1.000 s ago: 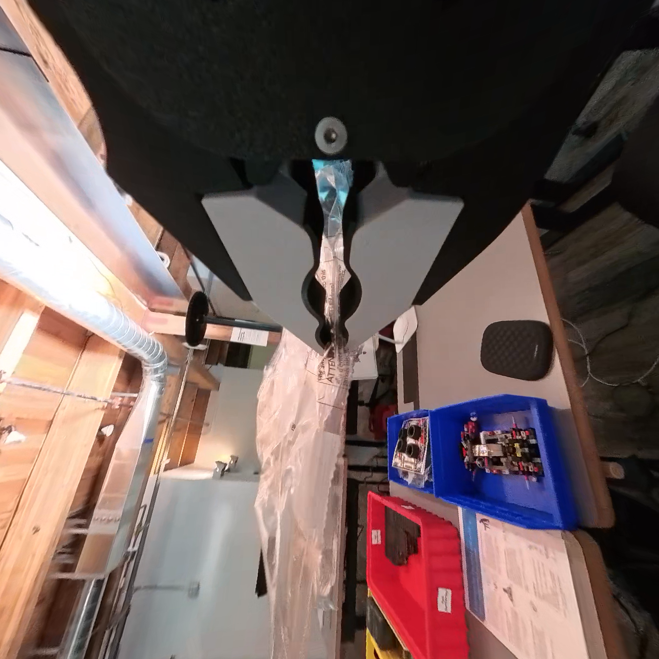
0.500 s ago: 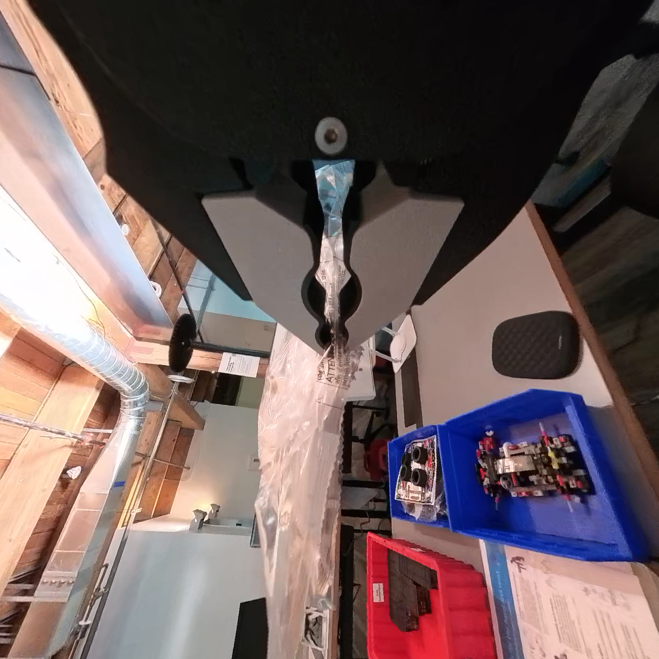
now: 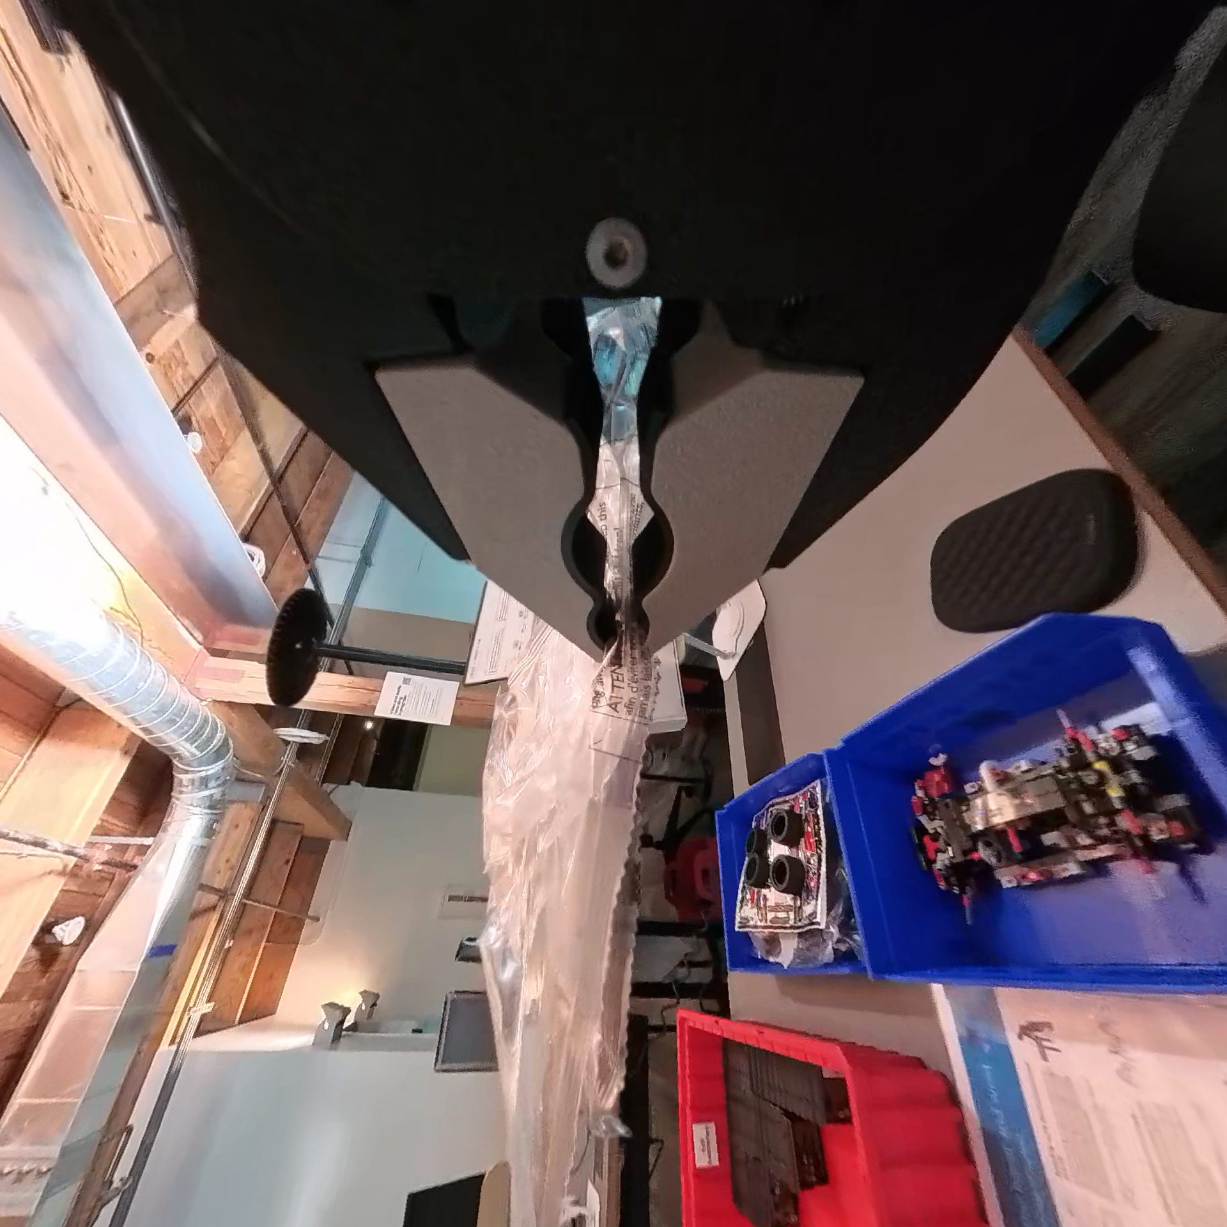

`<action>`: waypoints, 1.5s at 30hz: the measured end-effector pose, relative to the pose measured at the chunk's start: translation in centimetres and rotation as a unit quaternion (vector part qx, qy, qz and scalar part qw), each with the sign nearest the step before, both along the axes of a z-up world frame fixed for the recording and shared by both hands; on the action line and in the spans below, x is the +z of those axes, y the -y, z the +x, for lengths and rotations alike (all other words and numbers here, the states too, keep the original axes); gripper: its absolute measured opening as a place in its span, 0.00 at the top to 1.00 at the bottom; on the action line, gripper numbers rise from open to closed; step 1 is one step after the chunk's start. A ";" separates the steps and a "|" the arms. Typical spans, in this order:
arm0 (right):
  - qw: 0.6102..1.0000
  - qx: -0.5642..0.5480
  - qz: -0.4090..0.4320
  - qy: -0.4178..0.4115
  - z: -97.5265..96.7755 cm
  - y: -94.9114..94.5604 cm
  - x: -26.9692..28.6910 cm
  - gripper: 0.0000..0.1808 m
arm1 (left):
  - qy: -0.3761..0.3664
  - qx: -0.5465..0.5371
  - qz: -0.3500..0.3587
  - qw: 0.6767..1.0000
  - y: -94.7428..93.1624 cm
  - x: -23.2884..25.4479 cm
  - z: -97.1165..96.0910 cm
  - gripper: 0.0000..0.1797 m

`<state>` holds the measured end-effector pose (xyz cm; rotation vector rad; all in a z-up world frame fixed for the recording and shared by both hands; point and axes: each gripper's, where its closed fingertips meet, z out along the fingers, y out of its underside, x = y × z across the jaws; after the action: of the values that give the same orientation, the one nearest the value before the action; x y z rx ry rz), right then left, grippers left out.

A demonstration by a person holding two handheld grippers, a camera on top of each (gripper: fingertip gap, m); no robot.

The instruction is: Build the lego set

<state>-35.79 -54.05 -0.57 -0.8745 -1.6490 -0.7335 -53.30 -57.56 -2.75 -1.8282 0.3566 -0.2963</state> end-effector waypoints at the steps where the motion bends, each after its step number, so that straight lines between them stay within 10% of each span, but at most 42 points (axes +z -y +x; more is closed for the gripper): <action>1: 1.000 -0.006 -0.001 0.000 -0.7 -1.1 -0.2 1.00 | 0.002 -0.002 0.003 1.000 -1.5 -0.3 -0.5 0.65; 38: 0.930 -0.282 -0.238 0.011 -24.1 -37.6 -29.8 1.00 | 0.048 0.011 -0.046 0.998 -22.1 -10.5 -15.6 0.66; 45: 0.892 -0.274 -0.353 -0.073 -26.2 -36.0 -29.8 0.83 | 0.053 0.012 -0.049 0.997 -24.0 -11.1 -14.9 0.65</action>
<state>-61.95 -18.07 -30.36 -1.9230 -1.5446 -0.3965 -68.20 -33.51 -13.84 -1.9033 0.2497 -0.3984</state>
